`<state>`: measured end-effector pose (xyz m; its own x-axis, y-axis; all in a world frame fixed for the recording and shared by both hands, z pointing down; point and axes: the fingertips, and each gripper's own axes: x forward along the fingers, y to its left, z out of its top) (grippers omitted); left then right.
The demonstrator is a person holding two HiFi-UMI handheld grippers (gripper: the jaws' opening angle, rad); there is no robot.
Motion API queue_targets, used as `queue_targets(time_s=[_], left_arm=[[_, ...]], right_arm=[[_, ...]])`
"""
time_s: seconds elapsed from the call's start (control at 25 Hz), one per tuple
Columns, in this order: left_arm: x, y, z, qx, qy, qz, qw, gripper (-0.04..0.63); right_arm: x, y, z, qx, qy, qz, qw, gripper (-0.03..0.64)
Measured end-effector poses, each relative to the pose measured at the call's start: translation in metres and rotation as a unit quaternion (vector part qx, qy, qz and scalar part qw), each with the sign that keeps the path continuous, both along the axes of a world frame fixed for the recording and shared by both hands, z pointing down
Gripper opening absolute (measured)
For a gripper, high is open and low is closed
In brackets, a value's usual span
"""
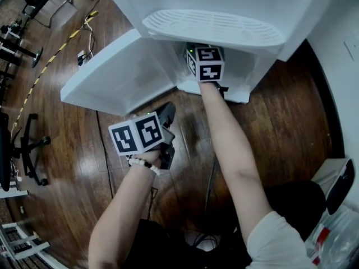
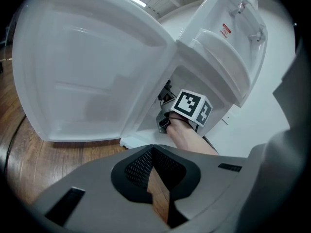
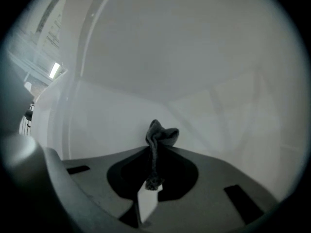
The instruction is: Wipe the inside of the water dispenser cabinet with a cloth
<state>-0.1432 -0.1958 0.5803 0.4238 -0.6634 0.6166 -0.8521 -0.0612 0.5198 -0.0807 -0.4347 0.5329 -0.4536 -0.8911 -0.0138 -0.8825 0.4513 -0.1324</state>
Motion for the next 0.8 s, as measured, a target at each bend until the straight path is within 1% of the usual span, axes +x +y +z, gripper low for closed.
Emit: queue_targets(time_s=[0.16, 0.24, 0.36, 0.48, 0.64, 0.8], left_arm=[[0.003, 0.001, 0.001, -0.001, -0.003, 0.007, 1.0, -0.008], [0.003, 0.001, 0.001, -0.001, -0.004, 0.01, 0.9999, -0.008], [0.002, 0.002, 0.0, -0.001, 0.0, 0.006, 1.0, -0.008], [0.004, 0.002, -0.001, 0.0, 0.001, 0.007, 1.0, -0.008], [0.007, 0.002, -0.001, -0.001, 0.005, 0.01, 0.9999, -0.008], [0.008, 0.002, 0.0, -0.003, 0.011, 0.011, 0.9999, -0.008]], right_arm=[[0.0, 0.008, -0.048, 0.067, -0.033, -0.003, 0.997, 0.035], [0.002, 0.006, -0.054, 0.068, -0.032, 0.006, 0.997, 0.035], [0.01, 0.0, -0.034, 0.026, -0.052, 0.024, 0.998, 0.035], [0.02, -0.005, 0.006, -0.035, -0.079, 0.042, 0.995, 0.034], [0.024, -0.01, 0.067, -0.133, -0.091, 0.058, 0.985, 0.035], [0.023, -0.009, 0.099, -0.203, -0.096, 0.07, 0.972, 0.035]])
